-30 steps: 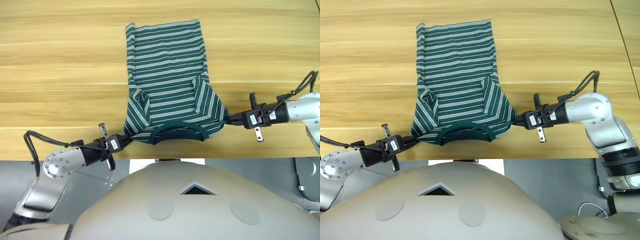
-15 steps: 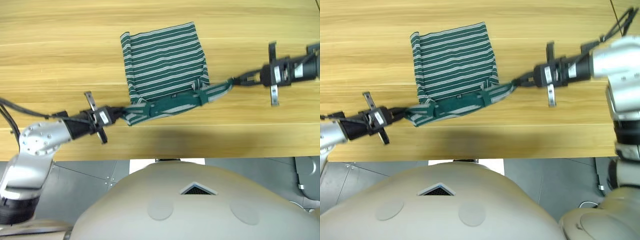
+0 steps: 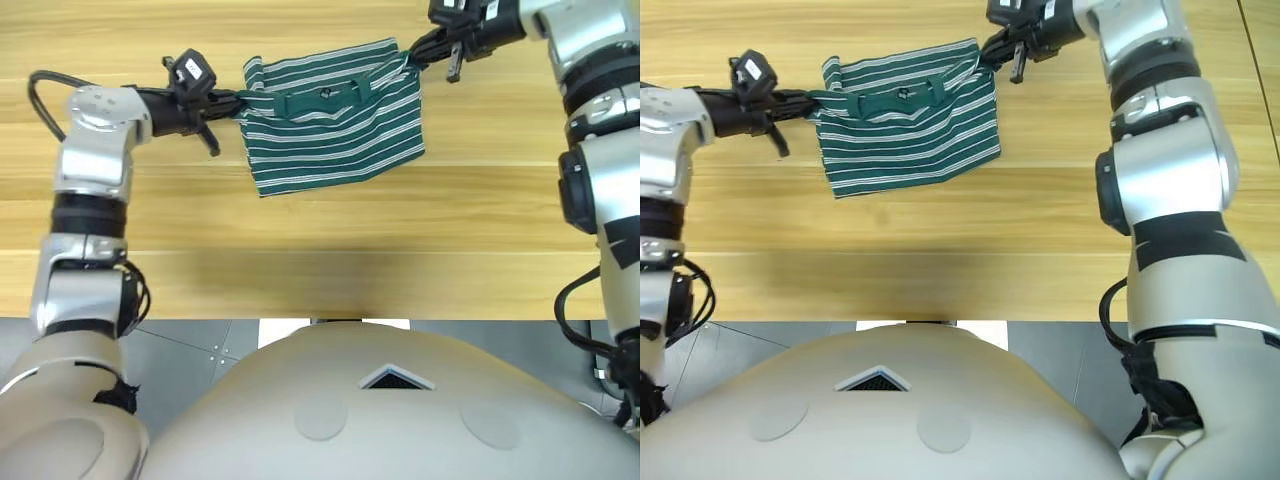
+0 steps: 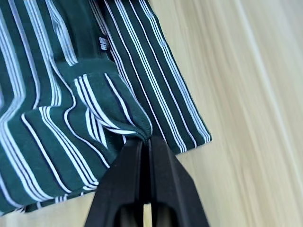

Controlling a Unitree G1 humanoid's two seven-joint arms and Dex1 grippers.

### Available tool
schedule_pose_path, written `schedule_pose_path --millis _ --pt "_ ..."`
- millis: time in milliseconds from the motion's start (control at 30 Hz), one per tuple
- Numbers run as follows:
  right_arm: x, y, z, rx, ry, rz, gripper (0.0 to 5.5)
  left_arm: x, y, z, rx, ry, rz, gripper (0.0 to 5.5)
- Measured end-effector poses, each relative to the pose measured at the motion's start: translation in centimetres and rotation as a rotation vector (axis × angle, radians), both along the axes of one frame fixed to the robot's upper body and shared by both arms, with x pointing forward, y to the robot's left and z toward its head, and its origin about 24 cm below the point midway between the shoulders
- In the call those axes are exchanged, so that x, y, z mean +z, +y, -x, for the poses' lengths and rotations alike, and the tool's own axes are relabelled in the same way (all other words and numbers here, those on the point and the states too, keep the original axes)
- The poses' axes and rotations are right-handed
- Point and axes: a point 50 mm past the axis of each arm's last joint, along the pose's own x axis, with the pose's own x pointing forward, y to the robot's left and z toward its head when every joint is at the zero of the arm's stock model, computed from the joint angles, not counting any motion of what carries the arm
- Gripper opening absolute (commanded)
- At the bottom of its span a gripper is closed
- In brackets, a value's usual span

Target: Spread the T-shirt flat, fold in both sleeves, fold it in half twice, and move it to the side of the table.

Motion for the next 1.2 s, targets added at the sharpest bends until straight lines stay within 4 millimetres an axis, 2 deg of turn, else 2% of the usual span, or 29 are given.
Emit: schedule_pose_path --millis 67,200,367,533,667,700,733,933,1167,1200 --pt "-0.7 0.1 -0.1 -0.044 -0.011 0.008 0.00 -0.6 -0.2 -1.7 0.068 -0.021 0.013 0.01" --pt "-0.9 -0.4 -0.3 -0.114 -0.036 -0.014 0.00 0.2 0.3 -3.6 0.172 -0.101 0.048 0.01" --pt "-0.7 -0.6 -0.5 -0.160 -0.066 -0.041 0.00 -0.6 0.9 -3.4 0.201 -0.099 0.070 0.01" --pt "-0.5 -0.7 -0.7 -0.198 -0.085 -0.071 0.00 -1.0 0.6 -3.3 0.194 -0.092 0.082 0.01" --pt "-0.3 -0.1 -1.0 -0.219 -0.107 -0.090 0.00 -0.1 0.5 -4.0 0.208 -0.129 0.093 0.01" --pt "-0.2 0.0 -1.1 -0.221 -0.113 -0.092 0.00 0.3 0.4 -4.2 0.223 -0.152 0.094 0.28" --pt "-0.3 0.1 -1.1 -0.225 -0.117 -0.094 0.35 0.7 0.4 -4.6 0.241 -0.171 0.097 0.41" --pt "-0.3 0.2 -1.4 -0.288 -0.181 -0.095 1.35 1.6 0.0 -5.5 0.328 -0.233 0.121 1.30" --pt "0.0 1.2 -2.0 -0.340 -0.332 -0.134 2.69 1.3 0.1 -5.6 0.383 -0.235 0.135 2.49" --pt "0.1 1.4 -2.1 -0.345 -0.354 -0.148 2.72 1.3 0.2 -5.6 0.404 -0.243 0.139 2.65"
